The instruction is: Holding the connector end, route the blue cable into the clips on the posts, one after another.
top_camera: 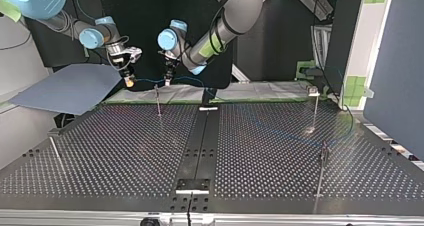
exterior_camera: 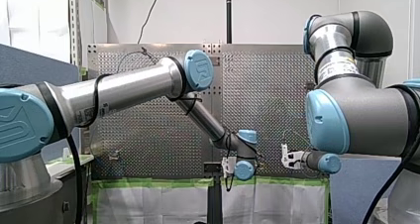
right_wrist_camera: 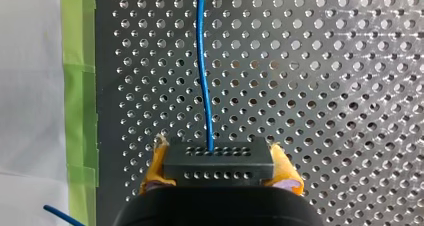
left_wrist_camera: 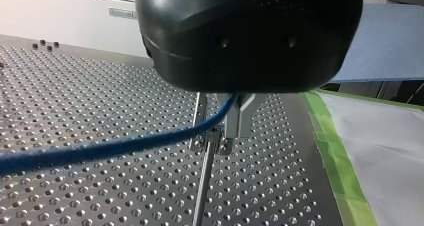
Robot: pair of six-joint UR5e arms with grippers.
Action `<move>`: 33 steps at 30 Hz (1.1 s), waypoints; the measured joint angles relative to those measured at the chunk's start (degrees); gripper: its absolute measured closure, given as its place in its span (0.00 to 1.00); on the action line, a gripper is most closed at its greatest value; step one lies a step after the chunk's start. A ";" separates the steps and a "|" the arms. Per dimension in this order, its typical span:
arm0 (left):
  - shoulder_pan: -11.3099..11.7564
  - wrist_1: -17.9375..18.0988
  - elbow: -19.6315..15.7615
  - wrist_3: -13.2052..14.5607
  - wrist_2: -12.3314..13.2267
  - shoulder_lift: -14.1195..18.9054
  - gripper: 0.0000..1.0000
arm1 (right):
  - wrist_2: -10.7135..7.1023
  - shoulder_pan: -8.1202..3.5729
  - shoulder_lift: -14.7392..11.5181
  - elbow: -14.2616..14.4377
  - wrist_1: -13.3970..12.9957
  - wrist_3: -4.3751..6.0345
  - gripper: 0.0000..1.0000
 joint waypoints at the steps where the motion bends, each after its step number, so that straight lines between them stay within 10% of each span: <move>1: -0.01 -0.01 0.00 -0.01 -0.01 -0.02 1.00 | -0.02 0.00 0.01 0.00 -0.07 0.07 1.00; 13: 0.04 1.24 0.14 -0.96 1.02 -0.08 1.00 | -0.85 -1.05 2.61 -0.24 -4.27 3.10 1.00; 33: 1.33 -0.10 5.11 -2.90 2.34 -4.17 1.00 | -0.93 -1.43 4.58 -2.05 -5.85 3.32 1.00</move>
